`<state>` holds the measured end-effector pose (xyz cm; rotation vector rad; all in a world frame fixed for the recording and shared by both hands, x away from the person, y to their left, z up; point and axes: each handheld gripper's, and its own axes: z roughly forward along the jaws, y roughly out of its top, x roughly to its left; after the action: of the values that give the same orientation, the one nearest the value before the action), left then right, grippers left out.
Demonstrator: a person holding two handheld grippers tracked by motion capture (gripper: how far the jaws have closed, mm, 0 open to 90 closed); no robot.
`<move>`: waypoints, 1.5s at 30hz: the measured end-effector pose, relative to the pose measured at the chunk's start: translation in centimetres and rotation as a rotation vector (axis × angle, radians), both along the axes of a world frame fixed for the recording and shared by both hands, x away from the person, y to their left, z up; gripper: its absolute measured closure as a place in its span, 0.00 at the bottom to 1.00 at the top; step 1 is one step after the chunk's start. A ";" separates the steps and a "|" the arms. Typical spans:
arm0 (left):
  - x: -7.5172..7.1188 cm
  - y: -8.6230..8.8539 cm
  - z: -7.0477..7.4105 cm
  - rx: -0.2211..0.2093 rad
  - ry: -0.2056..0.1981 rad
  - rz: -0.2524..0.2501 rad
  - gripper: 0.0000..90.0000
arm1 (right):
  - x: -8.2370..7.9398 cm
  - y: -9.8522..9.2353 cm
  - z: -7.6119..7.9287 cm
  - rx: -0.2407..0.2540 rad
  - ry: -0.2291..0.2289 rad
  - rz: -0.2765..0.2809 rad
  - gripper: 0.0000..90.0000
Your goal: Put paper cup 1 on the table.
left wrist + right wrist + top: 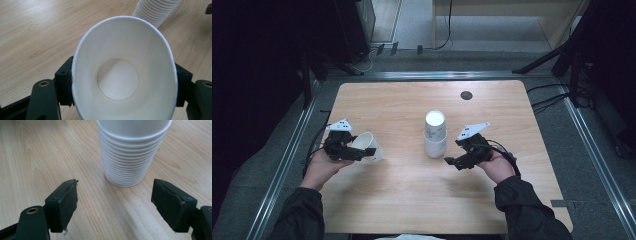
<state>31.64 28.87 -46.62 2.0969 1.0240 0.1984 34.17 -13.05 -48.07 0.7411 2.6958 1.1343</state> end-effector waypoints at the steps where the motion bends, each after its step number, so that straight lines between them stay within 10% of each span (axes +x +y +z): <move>1: 0.0 0.2 0.0 0.002 0.002 0.006 0.31 | 0.0 0.1 0.0 -0.002 -0.003 0.006 0.24; 24: 2.1 3.5 -1.2 0.052 0.030 0.172 0.30 | -0.7 0.5 -0.5 -0.022 0.000 0.030 0.24; 45: 5.1 2.8 -1.9 0.131 0.042 0.258 0.27 | -1.9 -1.2 -0.9 -0.037 0.005 -0.013 0.24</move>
<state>36.74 31.69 -48.51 2.0867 1.3387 0.3599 32.22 -14.25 -48.98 0.7560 2.7042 1.0780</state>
